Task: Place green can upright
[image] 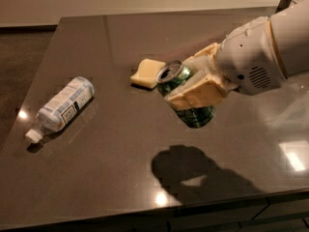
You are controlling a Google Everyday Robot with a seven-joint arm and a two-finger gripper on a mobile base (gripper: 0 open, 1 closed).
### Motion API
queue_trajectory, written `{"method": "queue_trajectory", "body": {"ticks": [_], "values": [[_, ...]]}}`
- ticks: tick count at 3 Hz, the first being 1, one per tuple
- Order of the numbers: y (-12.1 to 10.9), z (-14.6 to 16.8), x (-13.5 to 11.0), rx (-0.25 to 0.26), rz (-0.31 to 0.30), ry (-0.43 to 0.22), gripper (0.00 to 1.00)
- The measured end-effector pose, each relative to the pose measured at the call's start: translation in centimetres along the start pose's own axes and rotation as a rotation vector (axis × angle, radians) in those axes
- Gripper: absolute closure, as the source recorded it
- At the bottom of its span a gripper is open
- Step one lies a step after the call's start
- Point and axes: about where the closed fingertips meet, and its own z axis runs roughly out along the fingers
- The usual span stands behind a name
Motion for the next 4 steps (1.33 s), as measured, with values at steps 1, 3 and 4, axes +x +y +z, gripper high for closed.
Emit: {"method": "queue_trajectory", "body": {"ticks": [1,3,4], "values": [[0.1,0.1,-0.4,-0.014,0.007,-0.046,1.0],[0.3,0.9,-0.7,-0.06,0.015,-0.26,1.0],[0.5,1.9,0.1,-0.081,0.003,-0.344,1.0]]}}
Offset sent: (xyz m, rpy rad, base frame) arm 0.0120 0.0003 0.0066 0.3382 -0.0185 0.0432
